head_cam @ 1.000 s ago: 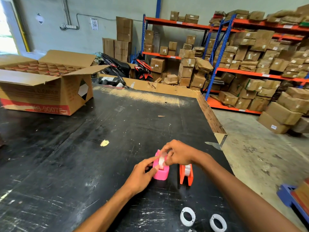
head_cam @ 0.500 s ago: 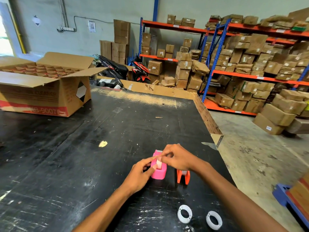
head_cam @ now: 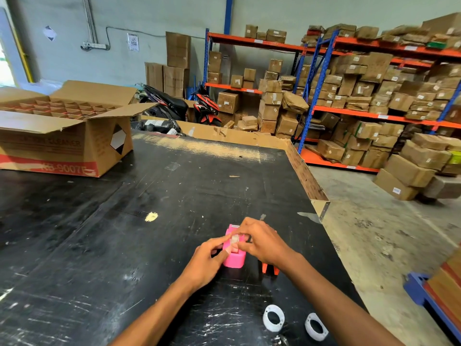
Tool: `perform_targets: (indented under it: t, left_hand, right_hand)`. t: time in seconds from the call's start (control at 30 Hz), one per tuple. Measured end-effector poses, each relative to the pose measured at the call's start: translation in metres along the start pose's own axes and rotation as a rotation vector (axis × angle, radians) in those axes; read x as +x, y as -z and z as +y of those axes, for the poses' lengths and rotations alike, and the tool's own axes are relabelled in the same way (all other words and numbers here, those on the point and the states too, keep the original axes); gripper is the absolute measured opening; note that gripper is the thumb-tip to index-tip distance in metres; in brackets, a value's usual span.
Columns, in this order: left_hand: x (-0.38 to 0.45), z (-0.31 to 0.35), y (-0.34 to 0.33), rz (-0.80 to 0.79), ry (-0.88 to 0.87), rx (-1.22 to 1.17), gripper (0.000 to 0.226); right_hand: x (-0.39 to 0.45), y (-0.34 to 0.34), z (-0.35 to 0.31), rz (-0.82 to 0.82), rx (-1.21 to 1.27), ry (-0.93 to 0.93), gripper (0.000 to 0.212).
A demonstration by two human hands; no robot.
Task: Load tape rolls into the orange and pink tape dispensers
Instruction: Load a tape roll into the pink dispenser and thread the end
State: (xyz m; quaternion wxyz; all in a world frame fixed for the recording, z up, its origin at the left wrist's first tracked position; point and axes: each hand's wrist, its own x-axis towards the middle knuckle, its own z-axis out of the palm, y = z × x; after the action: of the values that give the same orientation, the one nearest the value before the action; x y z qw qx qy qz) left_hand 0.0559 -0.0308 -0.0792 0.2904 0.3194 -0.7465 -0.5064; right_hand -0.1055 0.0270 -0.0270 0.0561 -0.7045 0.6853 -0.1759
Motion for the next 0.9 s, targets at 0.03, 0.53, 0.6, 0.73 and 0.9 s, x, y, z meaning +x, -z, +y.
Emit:
perform_targets:
  t: [0.03,0.53,0.6,0.73,0.9]
  left_hand:
    - [0.000,-0.001,0.000,0.000,0.001,-0.002,0.037]
    - [0.004,-0.006,-0.001,-0.017,-0.008,0.021,0.043]
    - [0.003,-0.007,-0.001,-0.032,-0.043,0.017,0.049]
    - [0.005,-0.010,0.001,-0.041,-0.097,0.108,0.046]
    - [0.006,-0.012,0.002,-0.029,-0.114,0.150,0.037]
  right_hand:
    - [-0.002,-0.001,0.000,0.001,-0.050,0.031,0.028]
    - [0.018,0.023,0.016,0.171,0.114,-0.072,0.014]
    - [0.028,0.025,0.022,0.120,0.090,-0.105,0.014]
    - [0.045,0.021,0.031,0.043,0.061,-0.135,0.013]
    - [0.060,0.007,0.040,-0.036,0.177,-0.216,0.013]
